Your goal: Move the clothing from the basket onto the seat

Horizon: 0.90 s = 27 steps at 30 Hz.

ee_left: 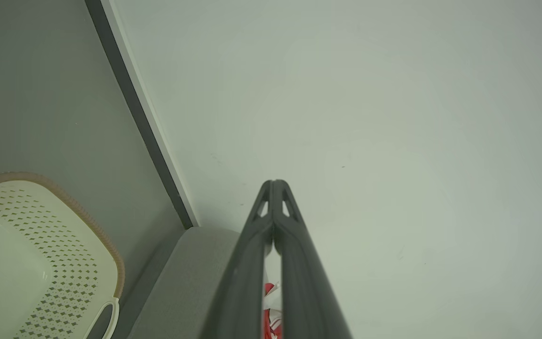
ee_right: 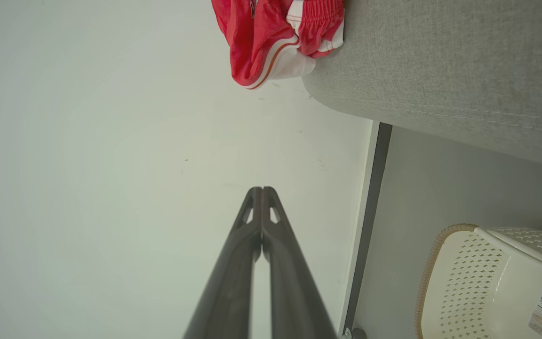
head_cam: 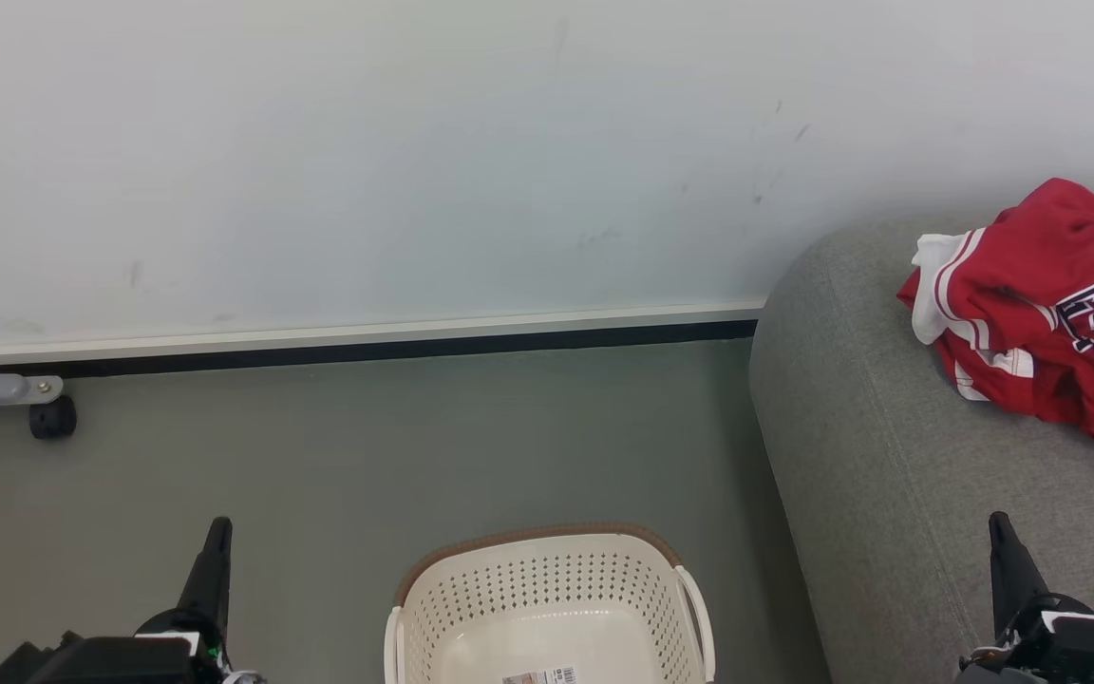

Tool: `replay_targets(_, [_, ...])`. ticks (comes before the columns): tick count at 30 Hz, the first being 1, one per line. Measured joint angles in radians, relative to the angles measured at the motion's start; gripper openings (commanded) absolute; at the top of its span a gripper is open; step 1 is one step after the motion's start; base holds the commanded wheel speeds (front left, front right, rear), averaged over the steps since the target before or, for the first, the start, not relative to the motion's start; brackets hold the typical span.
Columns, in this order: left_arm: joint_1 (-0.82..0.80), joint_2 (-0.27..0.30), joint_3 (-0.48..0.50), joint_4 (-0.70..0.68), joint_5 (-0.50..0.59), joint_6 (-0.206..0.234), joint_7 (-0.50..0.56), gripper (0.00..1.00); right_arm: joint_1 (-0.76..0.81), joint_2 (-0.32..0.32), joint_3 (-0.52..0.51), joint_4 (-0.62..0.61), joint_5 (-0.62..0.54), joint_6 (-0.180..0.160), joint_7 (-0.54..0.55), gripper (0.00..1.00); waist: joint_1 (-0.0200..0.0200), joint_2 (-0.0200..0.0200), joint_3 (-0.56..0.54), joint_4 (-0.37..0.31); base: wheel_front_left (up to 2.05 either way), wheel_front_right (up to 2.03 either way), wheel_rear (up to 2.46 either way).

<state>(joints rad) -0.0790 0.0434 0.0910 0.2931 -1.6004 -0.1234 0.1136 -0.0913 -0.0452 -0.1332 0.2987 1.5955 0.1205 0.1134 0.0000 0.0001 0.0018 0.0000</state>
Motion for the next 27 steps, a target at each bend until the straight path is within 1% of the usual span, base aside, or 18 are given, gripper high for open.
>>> replay_targets(27, [0.000, 0.000, 0.000, 0.001, 0.000, 0.000, 0.000, 0.00, 0.000, 0.001, 0.000, 0.000, 0.000, 0.000, 0.000, 0.00, 0.0000, -0.0001, 0.000, 0.000, 0.00, 0.00, 0.00])
